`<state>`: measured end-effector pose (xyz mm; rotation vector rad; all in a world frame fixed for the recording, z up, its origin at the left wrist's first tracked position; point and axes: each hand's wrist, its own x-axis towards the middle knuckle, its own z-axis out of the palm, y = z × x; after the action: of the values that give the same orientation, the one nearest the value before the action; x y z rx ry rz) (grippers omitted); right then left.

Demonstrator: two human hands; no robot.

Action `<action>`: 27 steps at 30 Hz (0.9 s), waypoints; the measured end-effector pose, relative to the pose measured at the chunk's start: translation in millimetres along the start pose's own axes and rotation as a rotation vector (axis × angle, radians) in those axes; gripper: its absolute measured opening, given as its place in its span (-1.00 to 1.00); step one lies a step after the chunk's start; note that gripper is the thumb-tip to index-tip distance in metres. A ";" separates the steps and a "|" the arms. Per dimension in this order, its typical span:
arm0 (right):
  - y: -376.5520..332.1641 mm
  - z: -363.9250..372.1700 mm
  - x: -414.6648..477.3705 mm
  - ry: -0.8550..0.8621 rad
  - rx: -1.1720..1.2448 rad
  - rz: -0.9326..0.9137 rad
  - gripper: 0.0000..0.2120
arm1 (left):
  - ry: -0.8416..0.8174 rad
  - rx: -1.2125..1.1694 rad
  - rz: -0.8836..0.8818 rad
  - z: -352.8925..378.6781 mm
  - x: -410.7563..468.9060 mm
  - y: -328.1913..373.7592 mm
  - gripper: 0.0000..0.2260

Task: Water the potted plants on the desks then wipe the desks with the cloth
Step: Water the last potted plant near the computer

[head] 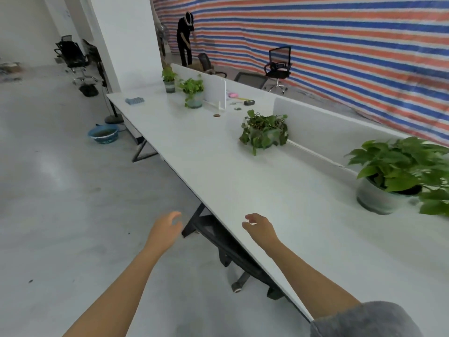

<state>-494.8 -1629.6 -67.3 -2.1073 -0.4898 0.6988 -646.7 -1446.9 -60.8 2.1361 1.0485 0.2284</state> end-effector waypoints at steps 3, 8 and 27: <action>-30.8 29.3 33.0 0.001 0.016 0.018 -0.64 | 0.013 -0.028 -0.012 -27.9 47.6 -17.8 -0.68; -64.4 70.1 101.0 0.009 0.026 0.069 -0.64 | -0.033 -0.060 -0.016 -48.0 127.9 -44.6 -0.66; -263.0 207.7 428.2 -0.036 0.076 0.056 -0.65 | -0.037 -0.012 -0.068 -182.4 491.9 -93.6 -0.66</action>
<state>-322.3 -1114.3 -85.0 -2.0471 -0.4188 0.7767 -465.3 -945.9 -68.8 2.0828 1.0929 0.1614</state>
